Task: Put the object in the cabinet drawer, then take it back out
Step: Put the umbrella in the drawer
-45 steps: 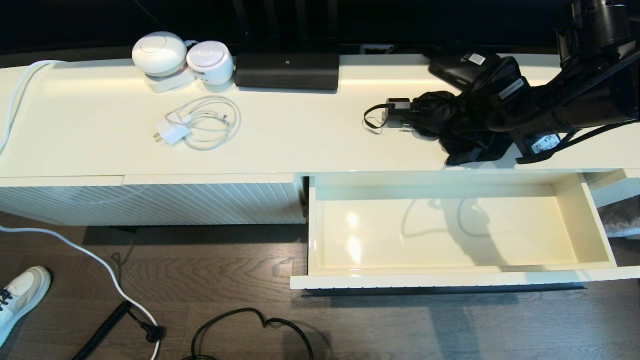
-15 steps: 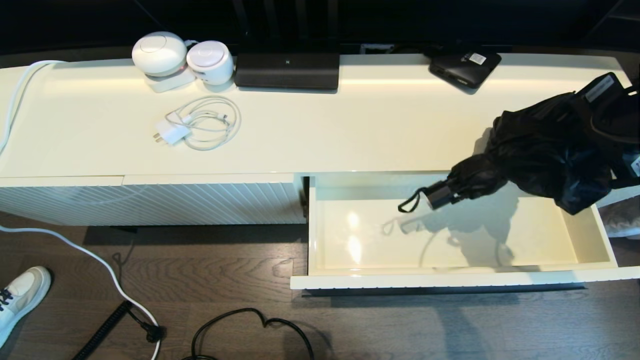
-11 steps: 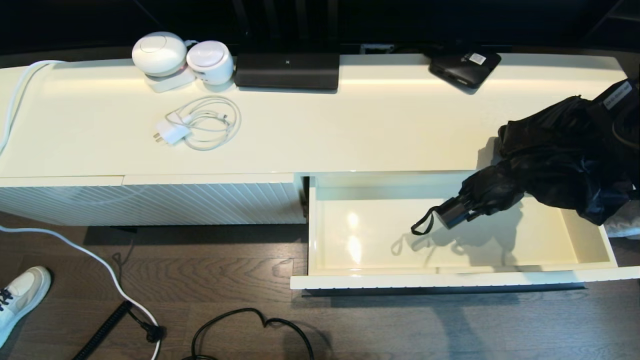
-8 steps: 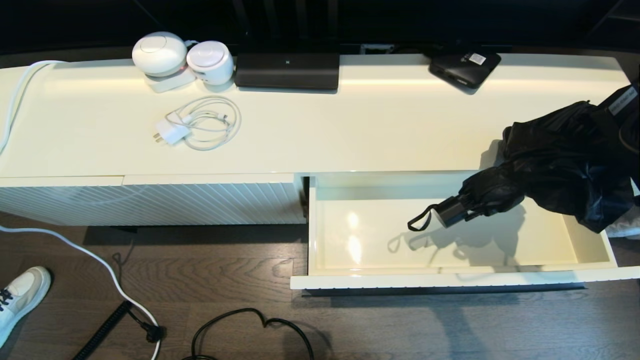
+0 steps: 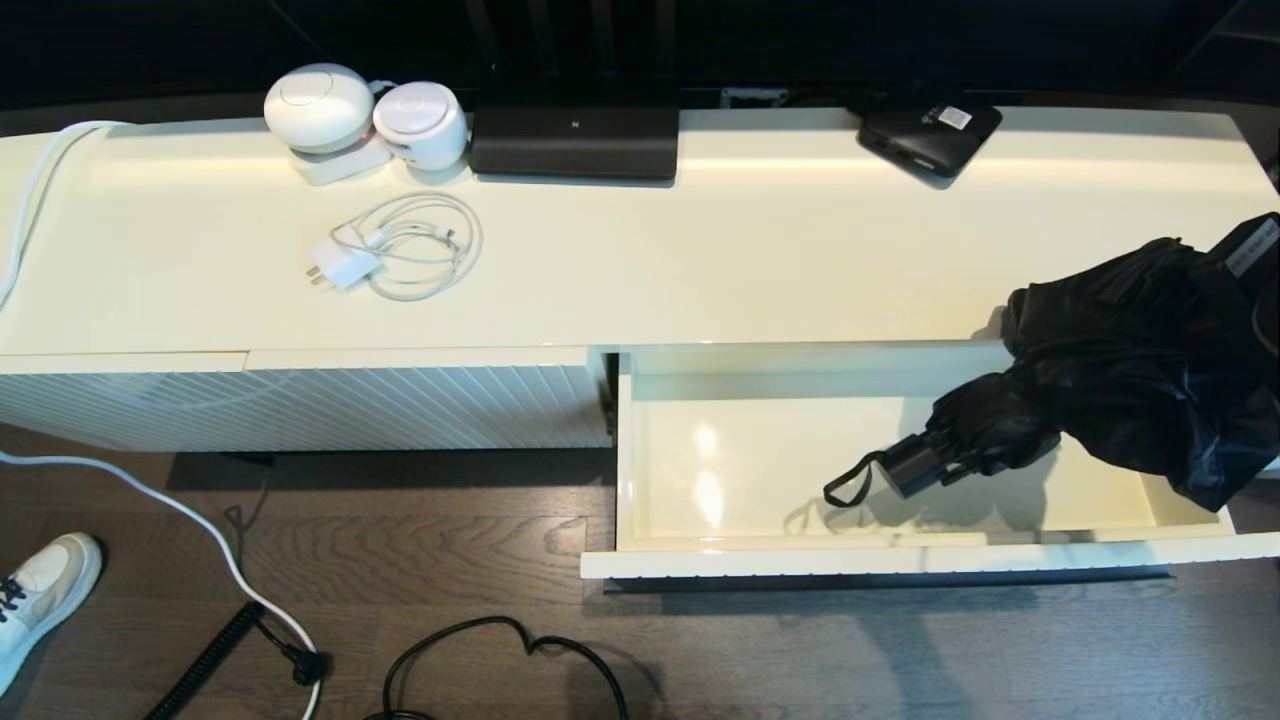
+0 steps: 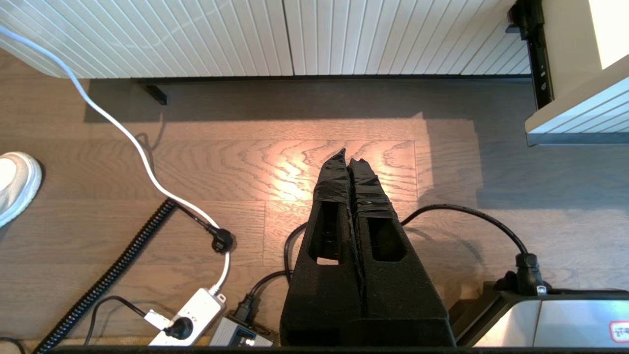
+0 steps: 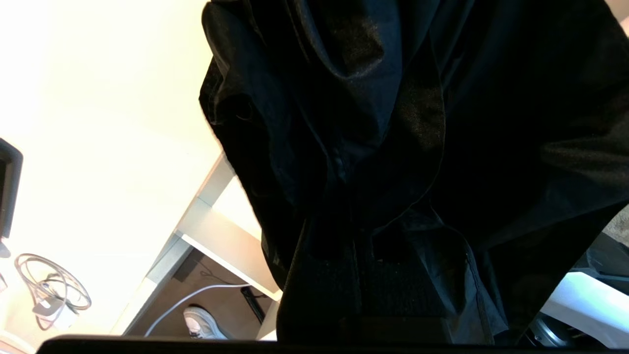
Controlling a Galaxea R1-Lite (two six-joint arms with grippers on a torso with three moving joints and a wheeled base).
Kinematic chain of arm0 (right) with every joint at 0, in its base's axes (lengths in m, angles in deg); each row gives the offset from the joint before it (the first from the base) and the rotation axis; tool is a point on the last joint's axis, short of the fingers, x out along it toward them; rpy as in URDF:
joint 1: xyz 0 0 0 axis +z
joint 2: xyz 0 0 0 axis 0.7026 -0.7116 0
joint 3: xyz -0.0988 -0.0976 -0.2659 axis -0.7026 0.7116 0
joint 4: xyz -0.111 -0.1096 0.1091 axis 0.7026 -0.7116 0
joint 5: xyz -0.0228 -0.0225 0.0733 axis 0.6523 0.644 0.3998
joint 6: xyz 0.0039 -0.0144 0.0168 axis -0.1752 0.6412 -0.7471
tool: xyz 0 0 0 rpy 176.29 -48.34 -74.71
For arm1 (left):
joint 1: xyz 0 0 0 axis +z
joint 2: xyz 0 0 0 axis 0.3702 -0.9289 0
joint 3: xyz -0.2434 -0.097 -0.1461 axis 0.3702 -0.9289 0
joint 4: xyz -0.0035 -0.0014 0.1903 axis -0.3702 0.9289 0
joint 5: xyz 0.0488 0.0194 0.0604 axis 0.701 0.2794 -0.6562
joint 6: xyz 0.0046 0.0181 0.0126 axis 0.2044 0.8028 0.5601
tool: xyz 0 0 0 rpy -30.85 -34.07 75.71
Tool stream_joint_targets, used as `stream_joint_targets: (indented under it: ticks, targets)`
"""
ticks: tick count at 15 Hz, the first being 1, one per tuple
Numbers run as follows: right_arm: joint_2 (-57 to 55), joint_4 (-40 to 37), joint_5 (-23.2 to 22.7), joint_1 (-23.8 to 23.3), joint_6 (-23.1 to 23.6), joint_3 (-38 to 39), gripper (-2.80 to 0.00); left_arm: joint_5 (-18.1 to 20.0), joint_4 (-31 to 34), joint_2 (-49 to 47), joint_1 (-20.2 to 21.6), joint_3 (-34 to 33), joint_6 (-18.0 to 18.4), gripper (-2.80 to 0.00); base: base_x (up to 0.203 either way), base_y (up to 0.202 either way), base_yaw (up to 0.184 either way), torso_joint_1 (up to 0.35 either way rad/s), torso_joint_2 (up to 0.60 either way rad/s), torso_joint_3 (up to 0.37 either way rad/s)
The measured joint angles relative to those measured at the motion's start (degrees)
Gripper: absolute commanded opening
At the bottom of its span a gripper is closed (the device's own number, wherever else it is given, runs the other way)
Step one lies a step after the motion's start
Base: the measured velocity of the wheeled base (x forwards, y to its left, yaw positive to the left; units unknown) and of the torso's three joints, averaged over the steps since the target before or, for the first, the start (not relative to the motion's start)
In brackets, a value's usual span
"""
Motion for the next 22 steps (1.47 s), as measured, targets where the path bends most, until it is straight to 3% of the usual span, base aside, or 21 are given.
stream_joint_targets:
  ticks: [15,22]
  targets:
    - [2.6,5.1,-1.1,-0.8,0.0,11.2,-2.80,0.0,0.0,0.0,0.0,0.0,0.0,-2.80,0.000,0.000,0.000,0.000,0.00,0.000]
    - [2.6,8.2,-5.4,-2.8,0.0,16.2,-2.80,0.0,0.0,0.0,0.0,0.0,0.0,-2.80,0.000,0.000,0.000,0.000,0.00,0.000]
